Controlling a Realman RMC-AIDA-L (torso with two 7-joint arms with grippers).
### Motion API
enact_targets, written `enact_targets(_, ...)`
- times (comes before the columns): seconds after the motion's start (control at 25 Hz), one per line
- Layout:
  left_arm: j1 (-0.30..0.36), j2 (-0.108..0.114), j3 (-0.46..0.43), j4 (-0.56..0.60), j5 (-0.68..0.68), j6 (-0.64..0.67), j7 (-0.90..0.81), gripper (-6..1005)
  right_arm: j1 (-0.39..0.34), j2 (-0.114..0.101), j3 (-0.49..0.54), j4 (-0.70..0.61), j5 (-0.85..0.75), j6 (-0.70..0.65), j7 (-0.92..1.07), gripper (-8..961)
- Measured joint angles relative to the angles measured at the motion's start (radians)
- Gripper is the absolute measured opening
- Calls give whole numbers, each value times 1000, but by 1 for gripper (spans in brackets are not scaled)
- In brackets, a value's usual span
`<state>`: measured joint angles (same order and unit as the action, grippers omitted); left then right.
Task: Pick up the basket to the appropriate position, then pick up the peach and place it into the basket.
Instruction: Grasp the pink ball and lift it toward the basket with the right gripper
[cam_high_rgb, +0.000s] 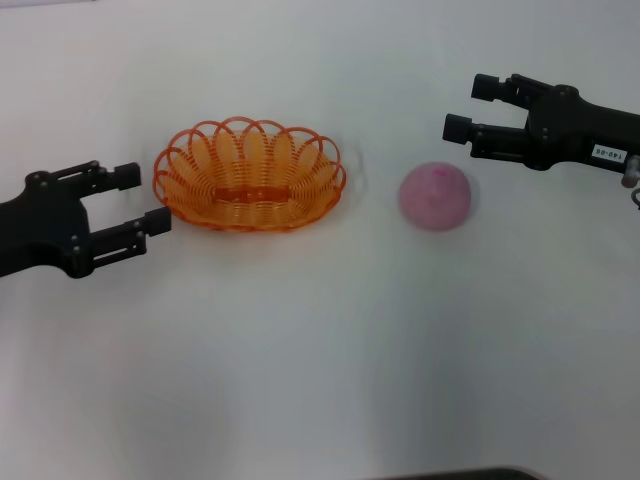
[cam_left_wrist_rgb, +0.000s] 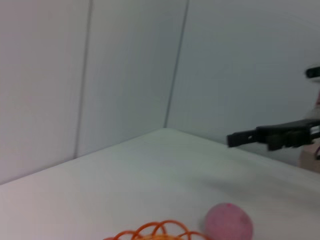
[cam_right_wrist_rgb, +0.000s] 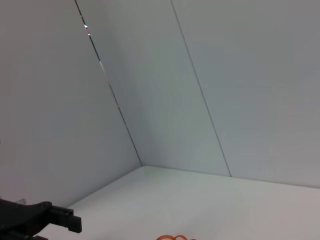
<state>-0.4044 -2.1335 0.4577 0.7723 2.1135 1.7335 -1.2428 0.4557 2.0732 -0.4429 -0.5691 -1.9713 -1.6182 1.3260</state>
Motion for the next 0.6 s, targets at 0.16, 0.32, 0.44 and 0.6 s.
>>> enact_targets(0.16, 11, -2, -17, -36, 4, -35, 37, 678, 9, -2, -1, -2, 1, -2, -1, 938)
enact_targets(0.32, 13, -1, -17, -63, 14, -63, 68, 677, 18, -4, -10, -8, 1, -3, -1, 938)
enact_targets(0.44, 20, -2, -36, -72, 14, -71, 82, 677, 19, -4, -10, -9, 1, -4, -7, 938)
enact_targets(0.6, 36, 1, -77, -76, 14, -85, 89, 677, 18, -2, -12, -7, 1, -2, -24, 938)
